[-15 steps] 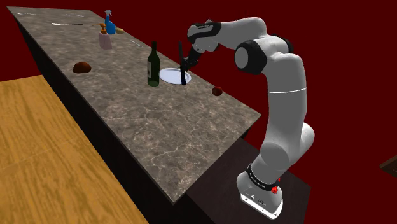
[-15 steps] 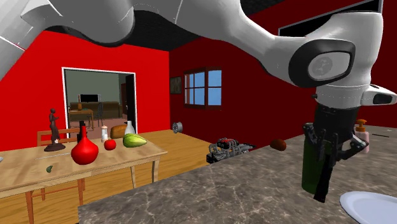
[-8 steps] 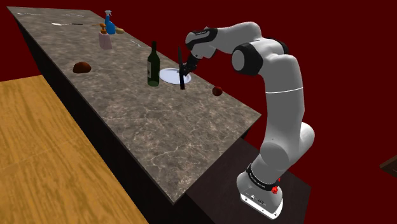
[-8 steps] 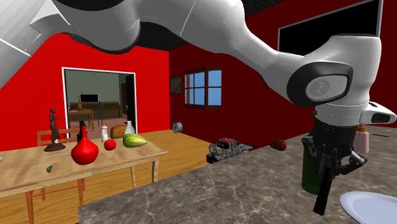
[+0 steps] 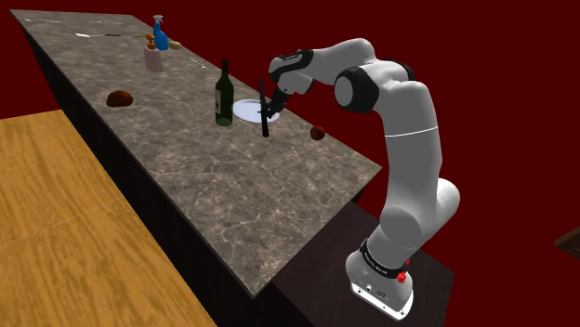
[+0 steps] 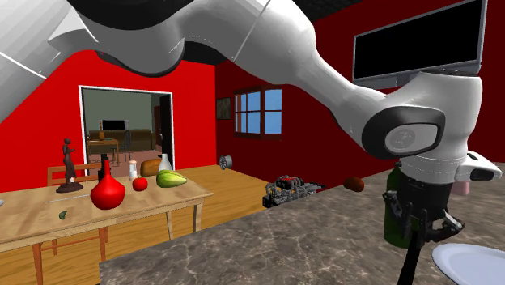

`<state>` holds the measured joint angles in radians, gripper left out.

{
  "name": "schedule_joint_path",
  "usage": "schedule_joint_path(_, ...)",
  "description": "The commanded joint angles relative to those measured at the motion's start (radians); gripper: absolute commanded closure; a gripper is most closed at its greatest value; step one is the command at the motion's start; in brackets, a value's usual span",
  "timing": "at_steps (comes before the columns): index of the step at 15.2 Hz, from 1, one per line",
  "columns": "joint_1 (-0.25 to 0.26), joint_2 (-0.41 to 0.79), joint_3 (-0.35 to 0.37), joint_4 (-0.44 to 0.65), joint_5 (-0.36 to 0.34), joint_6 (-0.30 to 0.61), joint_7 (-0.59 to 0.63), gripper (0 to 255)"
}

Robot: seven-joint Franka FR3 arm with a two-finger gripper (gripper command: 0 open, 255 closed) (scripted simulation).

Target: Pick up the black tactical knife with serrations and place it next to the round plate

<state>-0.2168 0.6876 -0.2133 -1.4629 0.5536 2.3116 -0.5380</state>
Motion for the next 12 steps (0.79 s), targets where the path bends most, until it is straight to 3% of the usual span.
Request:
schedule_joint_path(1, 0.0, 0.002, 0.001, 0.001, 0.001, 0.002, -0.001, 255)
schedule_joint_path(6, 0.0, 0.002, 0.001, 0.001, 0.001, 0.002, -0.001, 255)
schedule_joint_path(7, 0.0, 0.002, 0.001, 0.001, 0.001, 0.002, -0.001, 0)
schedule_joint_path(12, 0.0, 0.002, 0.001, 0.001, 0.001, 0.002, -0.001, 0)
